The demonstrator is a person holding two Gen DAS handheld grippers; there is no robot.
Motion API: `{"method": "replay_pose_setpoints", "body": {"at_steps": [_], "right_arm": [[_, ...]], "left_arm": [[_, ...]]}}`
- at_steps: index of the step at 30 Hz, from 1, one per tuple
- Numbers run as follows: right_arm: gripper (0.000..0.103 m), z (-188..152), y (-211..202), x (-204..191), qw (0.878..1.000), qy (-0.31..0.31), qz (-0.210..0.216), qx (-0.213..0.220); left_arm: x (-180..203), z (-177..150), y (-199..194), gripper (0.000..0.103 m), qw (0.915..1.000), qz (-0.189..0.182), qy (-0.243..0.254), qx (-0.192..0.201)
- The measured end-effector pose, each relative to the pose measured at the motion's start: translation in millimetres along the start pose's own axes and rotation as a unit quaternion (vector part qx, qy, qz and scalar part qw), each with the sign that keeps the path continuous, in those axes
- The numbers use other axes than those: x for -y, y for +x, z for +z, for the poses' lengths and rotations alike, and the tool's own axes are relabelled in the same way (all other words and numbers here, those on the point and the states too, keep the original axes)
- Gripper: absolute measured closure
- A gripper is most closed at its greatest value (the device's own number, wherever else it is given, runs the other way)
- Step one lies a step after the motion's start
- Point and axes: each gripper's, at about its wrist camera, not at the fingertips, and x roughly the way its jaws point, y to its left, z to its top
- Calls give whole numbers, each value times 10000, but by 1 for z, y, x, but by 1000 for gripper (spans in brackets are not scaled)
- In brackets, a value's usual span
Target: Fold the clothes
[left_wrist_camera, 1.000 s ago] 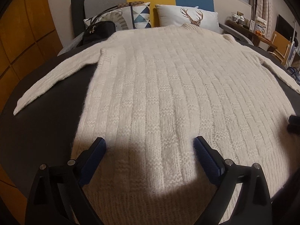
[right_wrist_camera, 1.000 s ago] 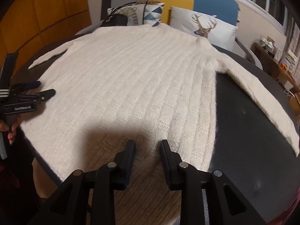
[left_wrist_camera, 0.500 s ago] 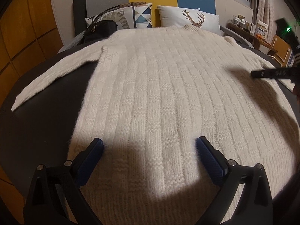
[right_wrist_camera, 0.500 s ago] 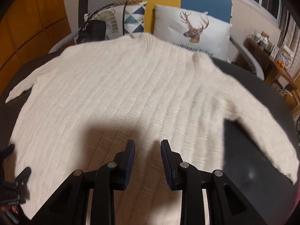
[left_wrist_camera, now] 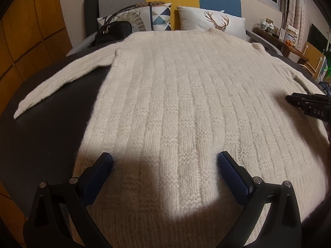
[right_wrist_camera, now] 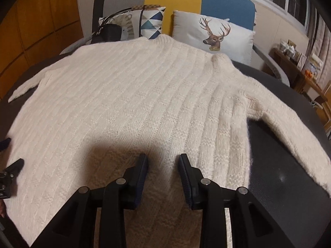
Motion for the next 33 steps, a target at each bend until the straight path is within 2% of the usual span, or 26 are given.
{"method": "replay_pose_setpoints", "body": {"at_steps": [3, 4, 5, 7, 9, 11, 13, 17, 22, 24, 26, 28, 30, 33], "right_arm": [[71, 8, -7, 0, 9998, -103, -43, -146], [71, 9, -16, 3, 10000, 59, -18, -40], [71, 10, -29, 4, 9993, 221, 191, 216], [71, 8, -45, -3, 9975, 215, 526, 420], [71, 4, -43, -17, 9990, -101, 377, 236], [71, -4, -34, -29, 9988, -397, 288, 43], [71, -14, -31, -27, 9987, -420, 295, 78], [70, -33, -30, -16, 9985, -374, 327, 208], [68, -56, -45, 10, 9972, -146, 658, 338], [68, -66, -54, 13, 9960, -266, 749, 420], [68, -72, -62, 14, 9948, -453, 802, 430], [68, -63, -71, 25, 9952, -346, 748, 525], [68, -45, -73, 47, 9960, 85, 629, 631], [68, -15, -75, 82, 9928, 791, 437, 783]], "left_arm": [[-5, 9, -2, 0, 9996, -169, -45, -200], [-9, 13, -6, 0, 9998, -144, -54, -92], [-13, 18, -11, 0, 9999, 35, -57, 88], [-19, 28, -10, 0, 9993, 276, -70, 241], [-23, 38, 3, 0, 9995, 280, -65, 154], [-21, 36, 13, 0, 9995, 293, 79, 130], [-19, 33, 21, 0, 9992, 308, 226, 109], [-26, 18, 18, 0, 9997, 90, -95, 193], [-16, -15, 2, 0, 9993, -178, -210, 272], [-13, -19, -4, 0, 9994, -202, -217, 192], [-9, -9, -12, 1, 9995, -235, -113, 155], [-10, 11, -22, 1, 9981, -302, -163, 508], [-6, 36, -23, 1, 9964, -240, -172, 798], [6, 72, -1, 1, 9963, 72, 89, 854]]}}
